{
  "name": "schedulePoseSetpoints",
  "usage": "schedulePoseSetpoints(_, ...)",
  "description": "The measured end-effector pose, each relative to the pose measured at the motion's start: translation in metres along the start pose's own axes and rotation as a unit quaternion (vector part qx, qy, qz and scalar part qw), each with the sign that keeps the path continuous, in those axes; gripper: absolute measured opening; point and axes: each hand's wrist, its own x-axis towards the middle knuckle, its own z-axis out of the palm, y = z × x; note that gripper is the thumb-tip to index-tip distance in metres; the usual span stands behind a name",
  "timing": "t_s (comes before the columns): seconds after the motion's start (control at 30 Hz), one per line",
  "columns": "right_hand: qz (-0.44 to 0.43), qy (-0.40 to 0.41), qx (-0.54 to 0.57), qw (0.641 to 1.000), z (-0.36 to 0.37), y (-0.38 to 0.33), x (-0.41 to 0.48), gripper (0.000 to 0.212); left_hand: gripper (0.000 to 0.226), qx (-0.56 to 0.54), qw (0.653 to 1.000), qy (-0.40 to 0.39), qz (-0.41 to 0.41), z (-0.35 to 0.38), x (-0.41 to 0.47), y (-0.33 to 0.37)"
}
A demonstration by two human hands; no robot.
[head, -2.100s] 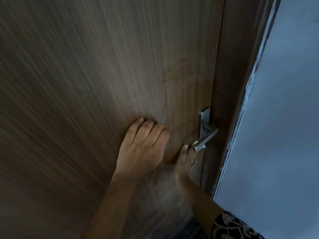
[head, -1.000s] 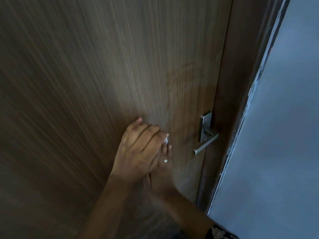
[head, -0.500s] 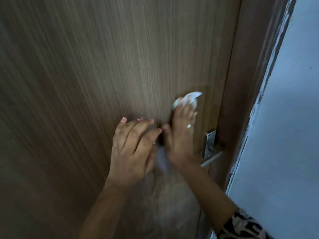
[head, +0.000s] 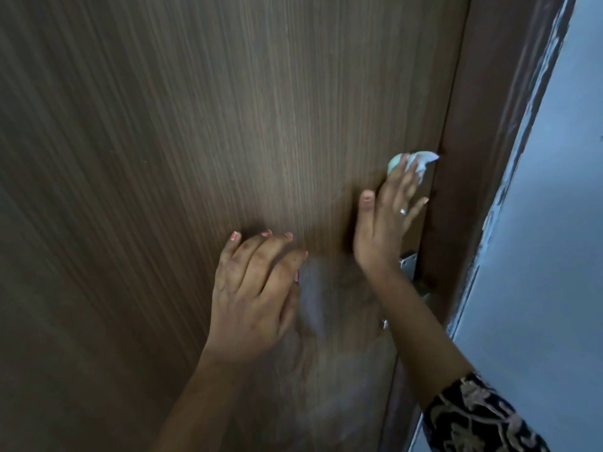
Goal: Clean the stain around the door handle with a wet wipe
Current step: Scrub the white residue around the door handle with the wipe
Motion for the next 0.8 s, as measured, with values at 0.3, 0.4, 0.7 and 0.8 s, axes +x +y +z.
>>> schedulePoseSetpoints(0.3,-0.393,-0.125,-0.166,0.896,0.044,0.029,-0.152,0.062,0.025,0.006,1.000,-0.001,0.004,-0.001,0.003,0.003)
schedulePoseSetpoints(0.4,-0.384,-0.152,-0.198,0.889,0.037,0.072,-0.170,0.063,0.023,0.000,1.000,-0.003,0.001,-0.004,-0.002,0.002)
schedulePoseSetpoints(0.7,-0.268,-0.131,-0.136,0.945,0.048,0.021,-0.161,0.068,0.026,0.008,0.999,-0.031,0.005,-0.007,-0.024,0.005)
schedulePoseSetpoints(0.8,-0.432,-0.201,-0.159,0.865,0.051,0.050,-0.202,0.067,0.026,0.007,0.999,-0.037,0.010,-0.006,-0.027,0.008)
